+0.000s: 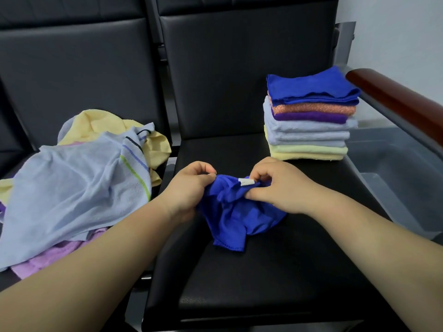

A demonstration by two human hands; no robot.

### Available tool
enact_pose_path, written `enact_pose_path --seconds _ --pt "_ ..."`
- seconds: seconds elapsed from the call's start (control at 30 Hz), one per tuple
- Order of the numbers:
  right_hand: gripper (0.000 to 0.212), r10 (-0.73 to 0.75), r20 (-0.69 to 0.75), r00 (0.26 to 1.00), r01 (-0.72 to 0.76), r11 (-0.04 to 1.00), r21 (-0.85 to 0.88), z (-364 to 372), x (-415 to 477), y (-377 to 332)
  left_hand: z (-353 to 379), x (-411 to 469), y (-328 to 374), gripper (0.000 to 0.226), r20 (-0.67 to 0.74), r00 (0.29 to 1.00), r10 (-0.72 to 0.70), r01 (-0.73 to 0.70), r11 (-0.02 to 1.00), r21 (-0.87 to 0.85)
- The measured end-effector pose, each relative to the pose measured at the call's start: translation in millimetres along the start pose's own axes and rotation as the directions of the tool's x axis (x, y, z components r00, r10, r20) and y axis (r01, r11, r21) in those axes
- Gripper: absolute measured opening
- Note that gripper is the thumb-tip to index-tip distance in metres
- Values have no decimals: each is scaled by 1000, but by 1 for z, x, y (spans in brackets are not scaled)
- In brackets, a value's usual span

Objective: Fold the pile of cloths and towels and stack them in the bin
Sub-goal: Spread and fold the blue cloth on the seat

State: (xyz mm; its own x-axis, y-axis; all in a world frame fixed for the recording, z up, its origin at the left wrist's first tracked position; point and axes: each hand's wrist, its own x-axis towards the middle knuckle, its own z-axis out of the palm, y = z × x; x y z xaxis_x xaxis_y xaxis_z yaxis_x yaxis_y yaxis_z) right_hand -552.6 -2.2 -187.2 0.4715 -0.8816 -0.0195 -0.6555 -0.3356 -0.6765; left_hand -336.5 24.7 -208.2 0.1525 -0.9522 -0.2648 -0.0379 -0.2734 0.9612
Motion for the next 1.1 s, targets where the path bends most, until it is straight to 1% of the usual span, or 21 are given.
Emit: enact_pose_path --seconds 0.07,0.1,0.13,0.2,0.23,0.3,0.33,0.4,0.47,0.57,0.63,0.73,0.83,0.9,0.97,1.03,1.1 --pt "17 -9 -43 999 11 999 53 -3 0 -2 -4 1 -1 20 -44 997 66 -56 978 201" --pt "17 -9 -49 999 12 998 65 -5 1 -3 -4 -1 -1 20 -44 994 104 -89 963 254" --pt "18 -9 -46 999 13 997 73 -6 1 -3 -3 -3 0 19 -28 989 142 -131 958 254" --pt "17 -13 -27 1000 16 997 78 -7 1 -4 3 -13 8 12 56 979 196 -202 970 138" --pt "15 -15 -20 1000 16 997 77 -7 1 -5 5 -18 12 15 107 971 215 -225 969 97" --pt "12 -6 -21 1000 8 996 87 -7 0 -6 6 -21 15 30 215 943 256 -280 956 89" --pt "10 4 -23 1000 -2 995 95 -7 0 -6 6 -22 15 33 265 925 274 -308 947 93" --pt "7 12 -19 1000 -10 995 96 -7 -1 -7 5 -24 14 35 324 897 301 -363 919 151" --pt "7 11 -12 1000 -10 997 81 -8 -1 -8 5 -23 12 31 333 892 306 -399 879 261" --pt "12 2 2 1000 -2 997 81 -9 -3 -8 3 -20 10 10 331 902 279 -389 857 337" --pt "16 -3 23 1000 1 996 86 -10 -4 -8 2 -18 9 9 325 911 252 -360 871 335" --pt "23 -6 64 998 0 995 105 -10 -3 -6 2 -18 11 18 294 935 199 -257 950 174" --pt "27 -9 120 993 -2 996 93 -9 -1 -5 3 -18 13 28 256 954 156 -161 987 -1" --pt "29 -12 134 991 3 998 64 -9 0 -7 3 -20 18 31 197 972 129 -106 987 -121" --pt "30 -14 123 992 8 999 51 -10 0 -7 2 -20 25 28 129 987 98 -67 972 -227" --pt "31 -6 107 994 2 999 37 -11 1 -6 -3 -18 31 22 87 994 59 -29 950 -312" --pt "34 12 110 994 -16 999 37 -11 2 -4 -9 -17 36 13 76 997 5 24 931 -365"
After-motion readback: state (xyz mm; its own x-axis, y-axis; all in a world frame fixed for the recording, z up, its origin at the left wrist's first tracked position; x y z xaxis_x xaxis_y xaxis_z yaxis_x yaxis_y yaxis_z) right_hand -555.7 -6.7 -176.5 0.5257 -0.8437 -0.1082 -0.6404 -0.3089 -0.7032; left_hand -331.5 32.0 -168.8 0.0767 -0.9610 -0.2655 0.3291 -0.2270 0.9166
